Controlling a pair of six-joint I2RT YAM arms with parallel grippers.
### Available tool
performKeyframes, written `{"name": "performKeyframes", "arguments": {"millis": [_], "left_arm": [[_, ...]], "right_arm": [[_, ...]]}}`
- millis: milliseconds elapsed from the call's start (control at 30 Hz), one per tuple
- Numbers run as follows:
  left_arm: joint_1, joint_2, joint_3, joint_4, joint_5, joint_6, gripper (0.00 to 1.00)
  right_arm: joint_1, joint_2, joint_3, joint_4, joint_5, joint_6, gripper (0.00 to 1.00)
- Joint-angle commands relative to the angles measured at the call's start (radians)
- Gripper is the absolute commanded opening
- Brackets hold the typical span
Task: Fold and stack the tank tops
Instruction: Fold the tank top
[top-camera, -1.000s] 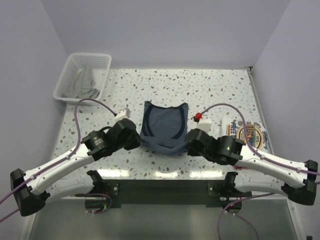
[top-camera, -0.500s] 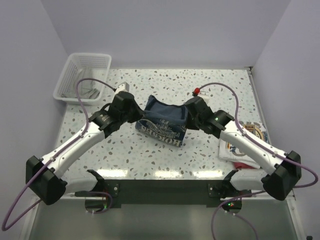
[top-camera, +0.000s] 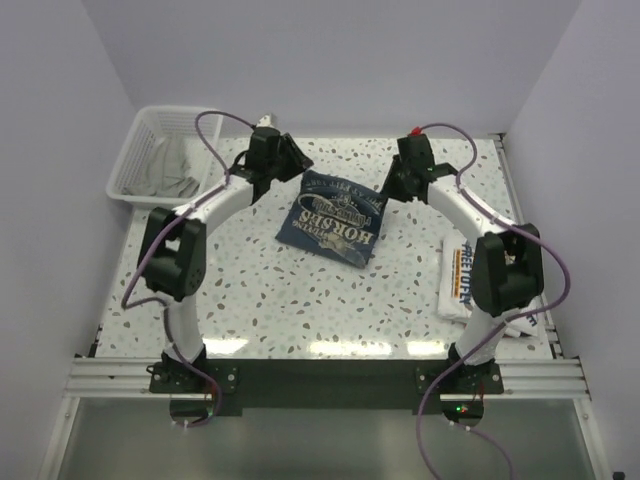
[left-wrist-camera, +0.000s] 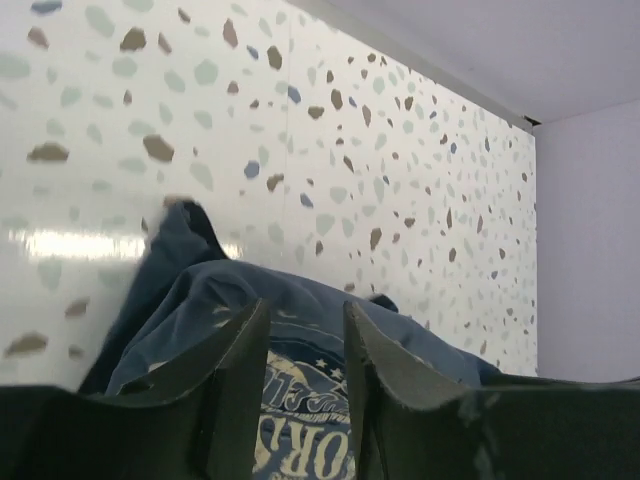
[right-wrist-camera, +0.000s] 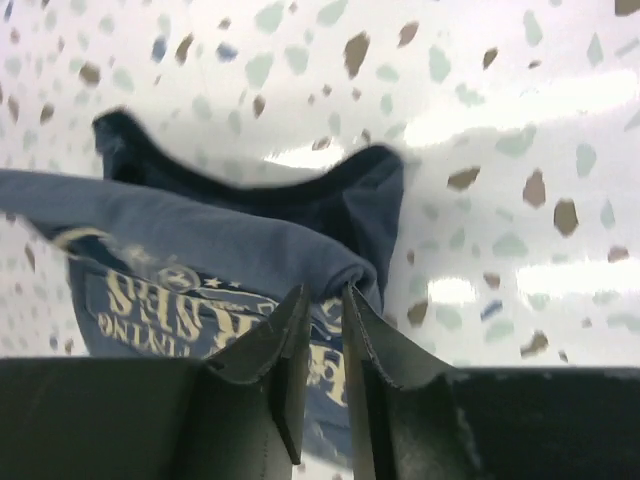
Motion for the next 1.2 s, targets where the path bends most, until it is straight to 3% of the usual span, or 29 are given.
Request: {"name": "performKeyframes", "arguments": {"millis": [0,67,133,200,367,400,533,667,800,900,1000,1167], "left_arm": [[0.060,0.162,0.114,0.249,0.152,0.021,0.47],[0.077,0.182,0.127,0.303,0.182,0.010,0.59],[0.079,0.182,0.136,0.310,0.172,0.021,0.62],[0.079,0.164,0.161,0.272,0.137,0.050,0.63],[0.079,0.057,0.081,0.125,-0.025,0.046,0.59],[0.077,0.043,0.074,0.031,-0.064,0.046,0.59],[0.077,-0.014,0.015,-0.086,-0.161,0.090,0.59],[0.082,-0.040,-0.127,-0.099,-0.201,0.133,0.53],[0.081,-0.067,-0.235,-0.063,-0.178,0.112,0.45],[0.079,-0.146,-0.348,0.016,-0.150,0.115,0.48],[0.079,-0.158,-0.342,-0.022,-0.166,0.159,0.59],[0.079,-0.115,-0.321,-0.042,-0.103,0.200,0.61]], "right_arm": [[-0.063,0.134,0.074,0.111,-0.087,-0.036,0.35],[-0.079,0.158,0.094,0.145,-0.090,-0.041,0.46],[-0.080,0.175,0.135,0.130,-0.090,-0.059,0.58],[-0.080,0.174,0.157,0.096,-0.052,-0.072,0.59],[-0.019,0.110,0.102,0.037,0.006,-0.070,0.59],[0.002,0.079,0.068,0.027,0.023,-0.066,0.59],[0.101,-0.050,-0.111,0.041,0.098,-0.012,0.58],[0.171,-0.150,-0.291,0.120,0.150,0.033,0.57],[0.173,-0.109,-0.293,0.164,0.106,0.017,0.55],[0.184,-0.085,-0.303,0.159,0.082,0.026,0.54],[0.210,-0.101,-0.358,0.162,0.105,0.063,0.55],[0.219,-0.104,-0.434,0.200,0.137,0.103,0.56]]}}
